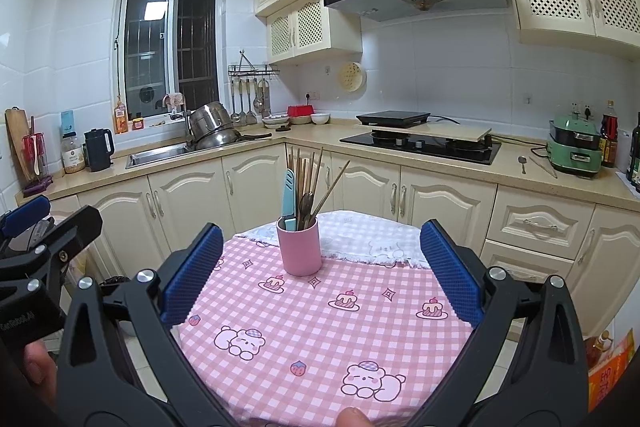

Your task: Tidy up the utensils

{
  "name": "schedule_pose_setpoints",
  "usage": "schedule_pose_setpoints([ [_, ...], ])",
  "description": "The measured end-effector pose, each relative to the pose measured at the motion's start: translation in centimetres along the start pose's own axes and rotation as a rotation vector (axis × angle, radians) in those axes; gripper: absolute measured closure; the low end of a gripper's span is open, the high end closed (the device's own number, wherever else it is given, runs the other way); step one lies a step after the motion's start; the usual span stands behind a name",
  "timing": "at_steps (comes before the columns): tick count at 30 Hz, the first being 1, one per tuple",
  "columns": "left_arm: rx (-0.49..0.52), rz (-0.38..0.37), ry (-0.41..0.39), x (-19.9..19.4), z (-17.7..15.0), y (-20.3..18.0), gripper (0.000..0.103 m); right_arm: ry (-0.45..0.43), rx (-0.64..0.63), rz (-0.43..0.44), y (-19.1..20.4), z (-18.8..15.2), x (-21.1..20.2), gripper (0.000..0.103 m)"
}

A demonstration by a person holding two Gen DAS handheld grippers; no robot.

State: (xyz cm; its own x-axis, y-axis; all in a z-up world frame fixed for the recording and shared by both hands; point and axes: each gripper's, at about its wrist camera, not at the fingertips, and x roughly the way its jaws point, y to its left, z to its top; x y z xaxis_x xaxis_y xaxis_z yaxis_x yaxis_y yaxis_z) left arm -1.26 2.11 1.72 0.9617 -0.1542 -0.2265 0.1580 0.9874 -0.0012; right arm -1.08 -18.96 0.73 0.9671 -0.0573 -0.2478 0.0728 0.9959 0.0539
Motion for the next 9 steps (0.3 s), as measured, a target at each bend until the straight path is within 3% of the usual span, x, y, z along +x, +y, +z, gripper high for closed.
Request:
schedule_pose_setpoints([
  [9, -0.014, 0.014, 0.013, 0.29, -0.01, 0.24, 0.004, 0.001, 0.003, 0.002, 0.0, 0.04, 0.01, 0.006],
])
